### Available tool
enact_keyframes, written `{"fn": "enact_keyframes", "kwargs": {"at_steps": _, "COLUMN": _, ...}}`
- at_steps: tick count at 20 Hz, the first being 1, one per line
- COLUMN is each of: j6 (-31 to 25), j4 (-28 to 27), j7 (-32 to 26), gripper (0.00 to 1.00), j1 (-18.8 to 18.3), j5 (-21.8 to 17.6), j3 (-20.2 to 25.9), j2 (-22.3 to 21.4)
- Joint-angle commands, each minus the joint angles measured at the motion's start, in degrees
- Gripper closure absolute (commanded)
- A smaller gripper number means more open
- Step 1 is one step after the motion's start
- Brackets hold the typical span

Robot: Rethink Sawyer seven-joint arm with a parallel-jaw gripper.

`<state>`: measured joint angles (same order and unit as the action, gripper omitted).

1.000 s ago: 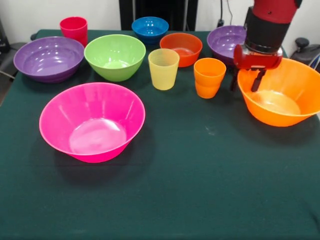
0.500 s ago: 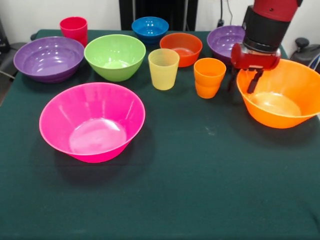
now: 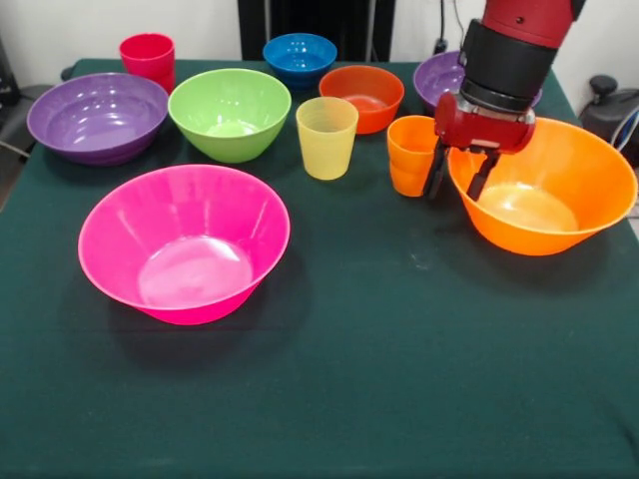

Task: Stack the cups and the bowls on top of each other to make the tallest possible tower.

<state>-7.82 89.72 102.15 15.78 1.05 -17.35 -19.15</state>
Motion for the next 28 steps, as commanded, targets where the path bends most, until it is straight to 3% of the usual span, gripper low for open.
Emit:
{"fn": "enact_keyframes", "kwargs": {"at_steps": 1, "j6": 2.78, "j4": -4.97, "j7": 5.17, "gripper": 0.0, "j1": 0.48, "j5": -2.62, "j3": 0.97, "j2": 2.68}}
{"fn": "enact_keyframes", "kwargs": {"at_steps": 9, "j6": -0.8, "j4": -4.41, "j7": 4.85, "gripper": 0.0, "j1": -0.09, "j5": -1.82, "j3": 2.5, "j2": 1.48}}
{"fn": "enact_keyframes", "kwargs": {"at_steps": 15, "j6": -9.05, "j4": -4.42, "j7": 6.5, "gripper": 0.0, "j1": 3.65, "j5": 0.54, "j3": -0.52, "j2": -0.53}}
{"fn": "enact_keyframes", "kwargs": {"at_steps": 21, "j6": -15.57, "j4": -8.74, "j7": 5.7, "gripper": 0.0, "j1": 6.42, "j5": 0.1, "j3": -5.2, "j2": -0.13}}
{"fn": "enact_keyframes", "kwargs": {"at_steps": 28, "j6": -18.59, "j4": -7.82, "j7": 8.67, "gripper": 0.0, "j1": 7.94, "j5": 1.37, "j3": -4.73, "j2": -1.17}}
